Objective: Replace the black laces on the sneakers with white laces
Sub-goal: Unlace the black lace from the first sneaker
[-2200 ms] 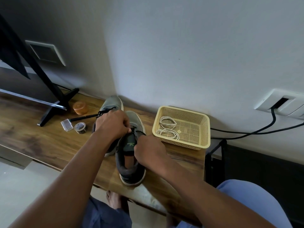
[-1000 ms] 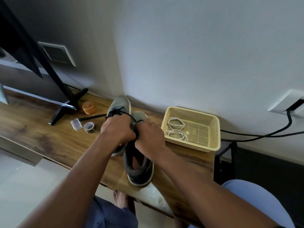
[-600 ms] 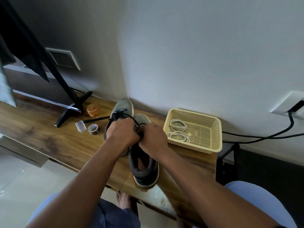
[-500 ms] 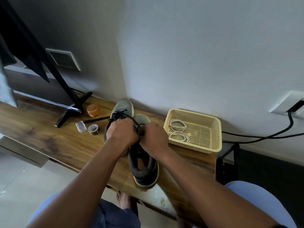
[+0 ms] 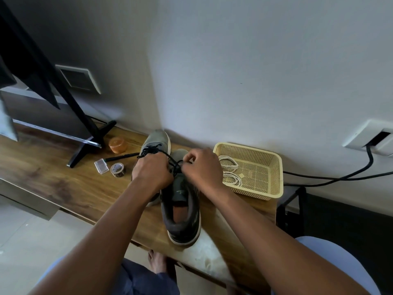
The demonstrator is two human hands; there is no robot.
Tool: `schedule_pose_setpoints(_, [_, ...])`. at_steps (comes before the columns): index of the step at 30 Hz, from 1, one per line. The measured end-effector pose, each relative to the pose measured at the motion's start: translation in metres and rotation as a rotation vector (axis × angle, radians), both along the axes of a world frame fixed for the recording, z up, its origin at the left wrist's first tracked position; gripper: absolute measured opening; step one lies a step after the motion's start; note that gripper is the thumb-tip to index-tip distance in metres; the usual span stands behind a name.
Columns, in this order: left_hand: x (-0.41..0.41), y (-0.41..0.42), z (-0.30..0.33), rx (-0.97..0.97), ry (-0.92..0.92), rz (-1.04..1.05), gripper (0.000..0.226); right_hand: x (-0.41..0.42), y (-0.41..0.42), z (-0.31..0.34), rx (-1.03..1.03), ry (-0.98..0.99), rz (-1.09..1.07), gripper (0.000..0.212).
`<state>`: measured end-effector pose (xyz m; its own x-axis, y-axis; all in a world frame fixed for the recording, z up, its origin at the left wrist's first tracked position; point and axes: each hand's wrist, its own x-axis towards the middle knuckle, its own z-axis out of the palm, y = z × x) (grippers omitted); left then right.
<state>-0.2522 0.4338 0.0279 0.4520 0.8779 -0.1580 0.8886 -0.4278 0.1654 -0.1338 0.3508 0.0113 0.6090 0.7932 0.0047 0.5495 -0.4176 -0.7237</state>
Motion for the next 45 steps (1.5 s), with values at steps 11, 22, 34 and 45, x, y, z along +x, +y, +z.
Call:
schedule_pose_setpoints(11, [0.0,0.001,0.003,0.003,-0.023,0.022,0.013,-0.012,0.002,-0.021,0.041,-0.317,0.032,0.021])
schedule_pose_setpoints(22, [-0.003,0.002,0.005,-0.069,-0.032,0.009,0.01,-0.005,-0.001,-0.001,-0.03,-0.16,-0.064,0.026])
schedule_pose_setpoints(34, [-0.003,0.0,0.006,-0.072,-0.046,0.023,0.007,-0.009,-0.001,-0.007,0.004,-0.365,-0.118,0.012])
schedule_pose_setpoints(45, [-0.003,-0.001,0.01,-0.086,-0.04,0.004,0.012,-0.017,0.0,-0.009,-0.12,-0.491,0.106,0.027])
